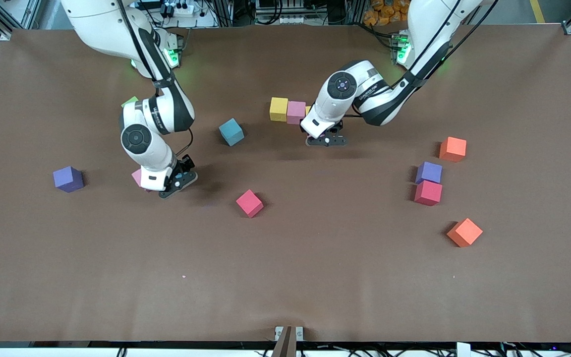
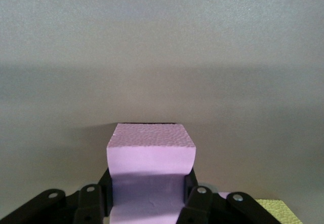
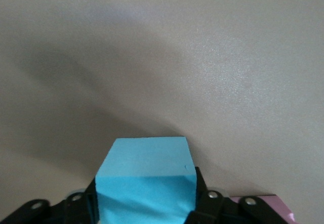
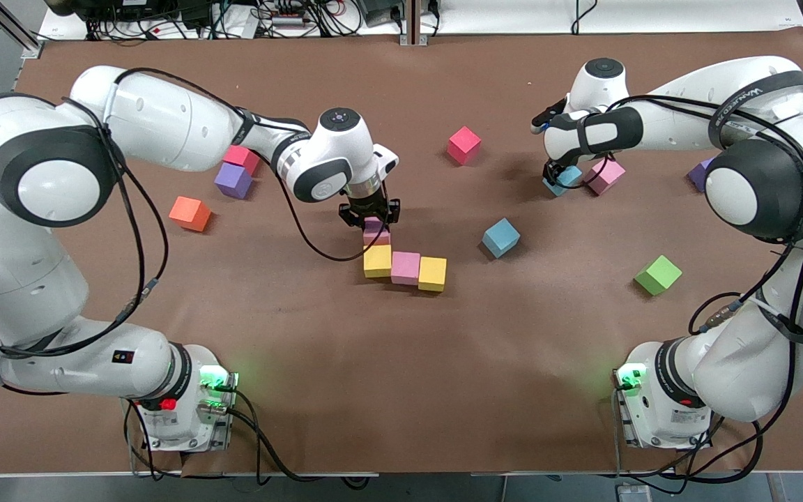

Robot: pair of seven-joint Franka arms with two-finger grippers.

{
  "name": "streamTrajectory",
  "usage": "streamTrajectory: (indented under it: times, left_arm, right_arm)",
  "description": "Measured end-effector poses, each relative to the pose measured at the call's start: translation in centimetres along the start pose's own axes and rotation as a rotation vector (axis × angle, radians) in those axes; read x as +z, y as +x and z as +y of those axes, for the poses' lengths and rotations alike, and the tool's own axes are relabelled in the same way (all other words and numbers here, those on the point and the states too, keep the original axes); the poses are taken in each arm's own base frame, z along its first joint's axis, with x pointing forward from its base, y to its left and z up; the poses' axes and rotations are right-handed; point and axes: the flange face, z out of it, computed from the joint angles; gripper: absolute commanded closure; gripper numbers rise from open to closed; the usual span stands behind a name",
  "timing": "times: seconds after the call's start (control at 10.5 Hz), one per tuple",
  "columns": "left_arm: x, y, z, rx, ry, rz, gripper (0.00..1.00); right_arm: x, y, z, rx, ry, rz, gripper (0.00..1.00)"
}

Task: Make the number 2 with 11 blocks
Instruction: 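Lower the lavender cube near the yellow cubes while the right gripper lifts cyan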

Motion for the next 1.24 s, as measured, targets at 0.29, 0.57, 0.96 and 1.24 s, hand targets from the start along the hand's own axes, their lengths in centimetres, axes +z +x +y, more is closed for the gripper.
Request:
streamTrajectory:
  times: [0.29,0.57,0.96,1.24]
  left_arm:
    - [0.2,-0.5,0.4,0.011,0.001,-0.003,0.94]
    - [0.6,-1.1,0.7,0.023,0.005,-0.010,0.94]
    - [0.9,-1.2,0.8,0.024,0.006,-0.015,0.74]
    - [0.8,-0.9,0.6,0.018,0.004,-0.012,0.00]
  right_arm:
    - [-1.3,0.9,-0.5,-0.012,-0.001,0.026,0.99]
    - [-5.1,3.0,-0.9,0.001,0.052,-0.003,0.99]
    - [-8.3,5.5,-3.1,0.049,0.094,0.037,0.99]
    - [-9.4,6.6,-5.3,0.105,0.092,0.054,0.99]
